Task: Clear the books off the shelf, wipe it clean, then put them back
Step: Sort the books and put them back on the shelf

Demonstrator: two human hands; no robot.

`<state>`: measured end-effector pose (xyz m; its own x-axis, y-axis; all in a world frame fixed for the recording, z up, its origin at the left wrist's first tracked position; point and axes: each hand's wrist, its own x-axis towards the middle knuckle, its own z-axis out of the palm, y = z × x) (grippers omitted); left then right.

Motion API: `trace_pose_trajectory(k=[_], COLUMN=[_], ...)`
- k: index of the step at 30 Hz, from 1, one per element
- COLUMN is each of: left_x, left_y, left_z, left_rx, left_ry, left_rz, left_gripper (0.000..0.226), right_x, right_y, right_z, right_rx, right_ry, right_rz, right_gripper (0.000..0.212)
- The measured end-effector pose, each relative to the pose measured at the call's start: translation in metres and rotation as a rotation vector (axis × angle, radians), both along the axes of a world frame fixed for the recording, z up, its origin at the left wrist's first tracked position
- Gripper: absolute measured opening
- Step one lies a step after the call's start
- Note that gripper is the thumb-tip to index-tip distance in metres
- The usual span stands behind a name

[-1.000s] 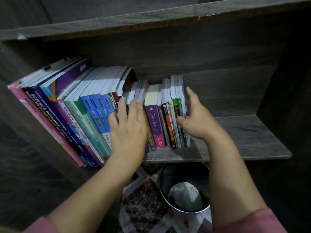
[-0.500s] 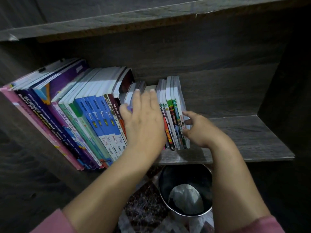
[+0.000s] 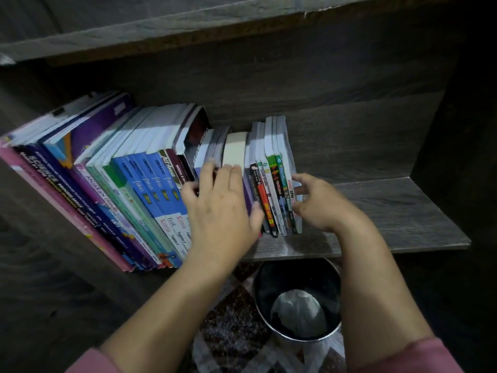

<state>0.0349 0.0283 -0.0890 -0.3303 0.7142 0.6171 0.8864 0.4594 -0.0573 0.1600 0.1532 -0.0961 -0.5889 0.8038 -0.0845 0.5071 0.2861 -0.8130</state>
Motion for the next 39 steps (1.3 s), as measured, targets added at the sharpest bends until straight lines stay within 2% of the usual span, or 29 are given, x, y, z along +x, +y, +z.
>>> trace_pose_trajectory(k=[2,5,6,8,11,13,17,22,25,27,29,31,34,36,37,39], left_x=[0.009,0.03,0.036,0.043,0.041,0.04,0.038,0.051,0.06,0.062,0.063,0.064,0.065,0.063,0.061,0.055], left_y=[-0.011,-0.021,-0.022,-0.021,-0.019,-0.018,-0.03,-0.046,-0.036,-0.022,-0.005,0.015,0.051,0.068,0.075,0.081], left_z=[-0.008,-0.02,-0.02,-0.011,0.01,0.019,0.042,0.075,0.076,0.075,0.076,0.076,0.067,0.054,0.046,0.032], left_rx=[0.187,0.33,0.321,0.246,0.162,0.098,-0.067,-0.269,-0.24,-0.175,-0.108,-0.038,0.032,0.031,0.02,-0.003], left_ry=[-0.032,-0.256,-0.342,-0.487,-0.583,-0.579,-0.441,-0.465,-0.493,-0.526,-0.552,-0.579,-0.606,-0.608,-0.61,-0.595], left_rz=[-0.107,-0.217,-0.172,-0.019,0.093,0.085,0.15,0.062,-0.005,-0.049,-0.078,-0.1,-0.117,-0.111,-0.1,-0.099], left_gripper=[0.03,0.027,0.031,0.059,0.08,0.078,0.067,0.059,0.06,0.06,0.059,0.058,0.055,0.055,0.055,0.052], right_x=[0.001,0.003,0.003,0.002,-0.001,-0.002,-0.003,-0.002,0.024,0.045,0.058,0.062,0.055,0.043,0.037,0.024], right_y=[0.002,0.004,0.004,0.003,0.003,0.005,0.009,0.013,0.02,0.022,0.019,0.016,0.022,0.026,0.028,0.027], right_z=[-0.002,-0.004,-0.004,-0.007,-0.012,-0.017,-0.03,-0.045,-0.028,-0.008,0.009,0.016,0.005,-0.012,-0.023,-0.043], right_rx=[-0.008,-0.013,-0.016,-0.024,-0.031,-0.067,-0.133,-0.277,-0.293,-0.13,-0.069,-0.109,-0.098,-0.132,-0.152,-0.151], right_ry=[0.021,0.048,0.054,0.055,0.055,0.063,0.09,0.204,0.114,0.001,-0.07,-0.125,-0.274,-0.289,-0.259,-0.195], right_rz=[-0.009,-0.016,-0.012,0.001,0.041,0.06,0.101,0.14,0.051,-0.01,0.007,0.079,0.154,0.133,0.127,0.101], right_gripper=[0.063,0.064,0.065,0.066,0.069,0.074,0.08,0.064,0.062,0.058,0.057,0.064,0.102,0.124,0.128,0.117])
